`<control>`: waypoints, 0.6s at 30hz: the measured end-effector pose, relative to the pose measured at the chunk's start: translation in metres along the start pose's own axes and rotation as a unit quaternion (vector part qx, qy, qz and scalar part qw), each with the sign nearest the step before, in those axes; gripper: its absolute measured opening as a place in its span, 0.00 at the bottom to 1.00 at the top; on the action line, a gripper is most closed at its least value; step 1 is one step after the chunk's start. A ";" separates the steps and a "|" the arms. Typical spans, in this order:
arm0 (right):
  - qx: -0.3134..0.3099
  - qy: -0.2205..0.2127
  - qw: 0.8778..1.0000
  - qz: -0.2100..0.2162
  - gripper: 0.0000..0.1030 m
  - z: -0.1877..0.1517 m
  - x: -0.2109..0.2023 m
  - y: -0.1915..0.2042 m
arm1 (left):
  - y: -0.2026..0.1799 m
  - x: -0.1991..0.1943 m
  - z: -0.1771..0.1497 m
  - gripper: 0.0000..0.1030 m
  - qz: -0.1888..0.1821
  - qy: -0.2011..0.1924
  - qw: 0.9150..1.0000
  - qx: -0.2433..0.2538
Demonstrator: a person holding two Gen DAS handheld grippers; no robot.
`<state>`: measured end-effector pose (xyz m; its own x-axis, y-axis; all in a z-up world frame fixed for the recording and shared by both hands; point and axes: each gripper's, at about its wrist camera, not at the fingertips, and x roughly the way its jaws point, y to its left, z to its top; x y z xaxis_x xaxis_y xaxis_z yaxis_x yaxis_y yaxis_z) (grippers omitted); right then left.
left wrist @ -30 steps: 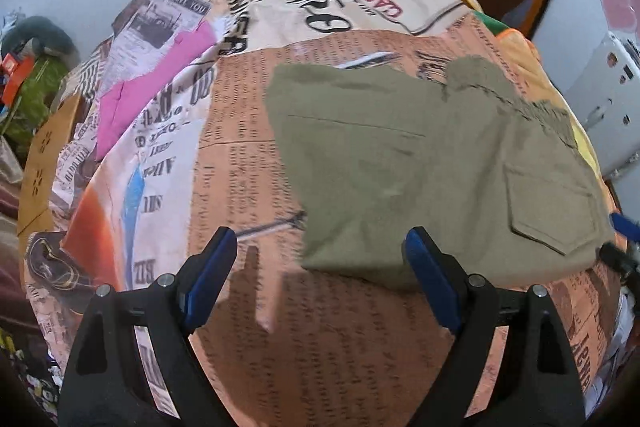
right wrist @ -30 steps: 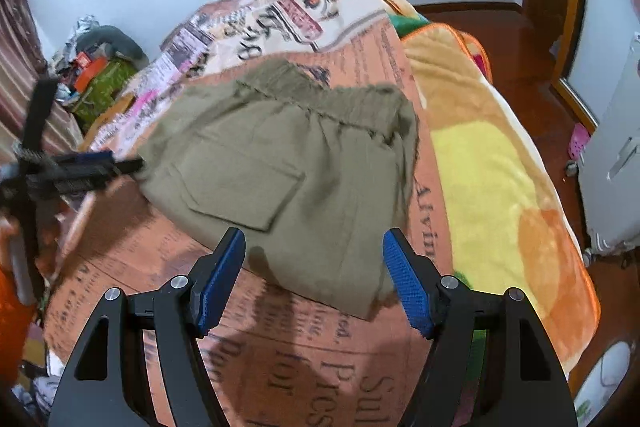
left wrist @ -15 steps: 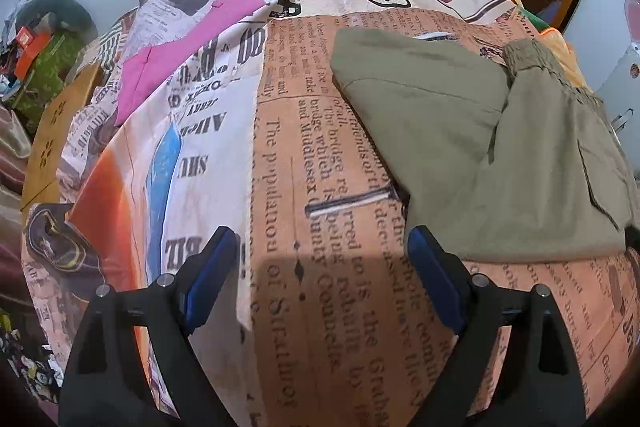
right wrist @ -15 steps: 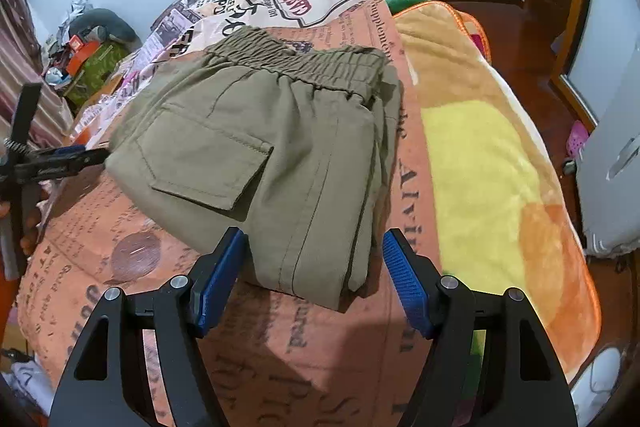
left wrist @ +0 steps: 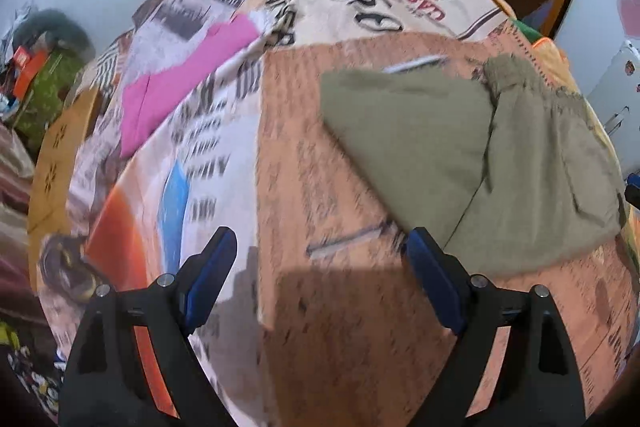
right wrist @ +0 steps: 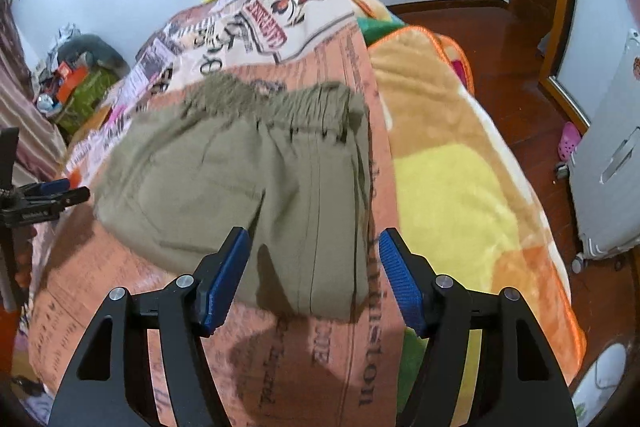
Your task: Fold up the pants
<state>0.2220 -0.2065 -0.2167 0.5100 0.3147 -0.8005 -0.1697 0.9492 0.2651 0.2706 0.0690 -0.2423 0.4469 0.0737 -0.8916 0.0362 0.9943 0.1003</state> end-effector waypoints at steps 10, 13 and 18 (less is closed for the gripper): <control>-0.002 0.012 1.000 -0.006 0.62 0.022 0.033 -0.004 | -0.015 0.015 0.035 0.86 -0.057 -0.009 0.998 -0.006; 0.018 0.025 1.000 0.003 0.62 0.023 0.044 -0.013 | -0.017 0.030 0.036 0.85 -0.067 0.012 0.998 -0.006; 0.045 0.042 0.998 0.030 0.62 0.024 0.059 -0.027 | -0.017 0.055 0.034 0.68 -0.097 0.042 0.994 -0.017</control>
<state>0.2772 -0.2133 -0.2579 0.4278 0.3732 -0.8232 -0.1190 0.9261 0.3580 0.3246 0.0533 -0.2781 0.3585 -0.1150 -0.9264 0.0828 0.9924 -0.0912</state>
